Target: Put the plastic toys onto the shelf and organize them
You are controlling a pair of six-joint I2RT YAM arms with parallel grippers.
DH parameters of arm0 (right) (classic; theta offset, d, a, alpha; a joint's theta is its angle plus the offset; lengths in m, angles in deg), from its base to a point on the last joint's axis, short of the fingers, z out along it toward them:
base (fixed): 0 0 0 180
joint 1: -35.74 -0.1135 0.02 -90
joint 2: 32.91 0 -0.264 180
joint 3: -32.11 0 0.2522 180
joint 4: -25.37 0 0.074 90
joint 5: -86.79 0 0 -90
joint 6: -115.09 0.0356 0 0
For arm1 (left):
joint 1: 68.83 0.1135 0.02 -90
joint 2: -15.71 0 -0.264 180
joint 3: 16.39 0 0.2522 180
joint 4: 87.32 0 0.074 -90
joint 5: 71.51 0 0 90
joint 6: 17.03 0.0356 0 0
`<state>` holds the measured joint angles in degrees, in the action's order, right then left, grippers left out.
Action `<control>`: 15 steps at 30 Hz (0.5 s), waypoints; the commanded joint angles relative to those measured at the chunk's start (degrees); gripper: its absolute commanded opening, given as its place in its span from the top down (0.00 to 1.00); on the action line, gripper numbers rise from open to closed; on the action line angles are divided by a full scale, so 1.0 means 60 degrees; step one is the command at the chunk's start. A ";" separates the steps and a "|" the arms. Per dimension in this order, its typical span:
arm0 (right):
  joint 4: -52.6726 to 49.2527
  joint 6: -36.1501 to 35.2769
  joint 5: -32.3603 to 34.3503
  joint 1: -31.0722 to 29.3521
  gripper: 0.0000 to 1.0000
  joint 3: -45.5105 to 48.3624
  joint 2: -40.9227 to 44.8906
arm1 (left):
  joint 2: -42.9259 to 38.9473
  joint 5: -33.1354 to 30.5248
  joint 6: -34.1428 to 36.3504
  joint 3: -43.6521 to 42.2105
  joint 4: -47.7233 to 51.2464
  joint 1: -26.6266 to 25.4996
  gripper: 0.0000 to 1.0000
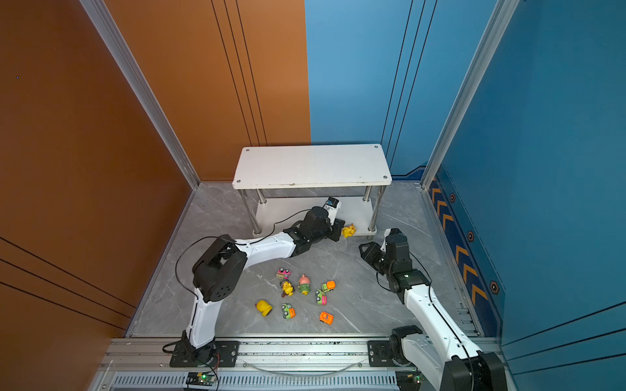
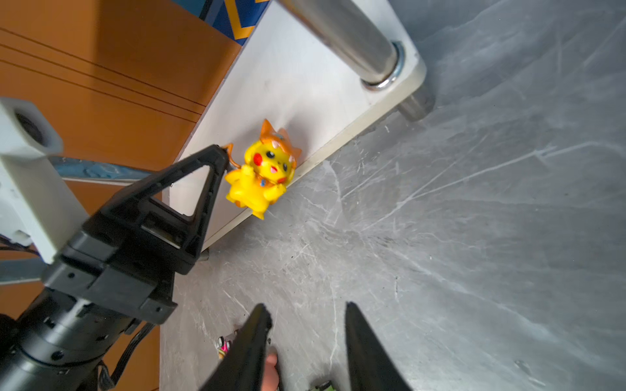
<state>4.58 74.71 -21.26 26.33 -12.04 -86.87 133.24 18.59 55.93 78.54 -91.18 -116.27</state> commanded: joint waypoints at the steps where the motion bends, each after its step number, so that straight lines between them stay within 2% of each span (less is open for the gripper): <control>1: -0.0754 0.0492 -0.0508 0.0003 0.36 -0.0340 0.0410 | -0.0917 -0.0413 0.0478 -0.0722 -0.0405 -0.0371 1.00; 3: -0.0530 0.1079 -0.1124 0.0123 0.25 -0.0264 0.0481 | -0.1336 -0.0656 0.0781 -0.1148 -0.0417 -0.0594 1.00; 8: 0.0690 0.2837 -0.2737 0.0208 0.15 0.0042 0.0117 | -0.2377 -0.1218 0.1631 -0.2051 -0.0541 -0.1185 1.00; 11: 0.0955 0.3397 -0.3154 0.0157 0.15 0.0057 -0.0090 | -0.2869 -0.1569 0.2070 -0.2461 -0.0631 -0.1500 1.00; 15: 0.0533 0.3590 -0.3117 0.0061 0.19 0.0017 0.0129 | -0.3330 -0.2107 0.2505 -0.2848 -0.0744 -0.1833 1.00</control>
<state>7.40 92.66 -37.41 27.22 -12.54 -87.13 115.67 10.41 67.32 63.02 -93.55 -126.37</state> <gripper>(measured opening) 0.820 0.053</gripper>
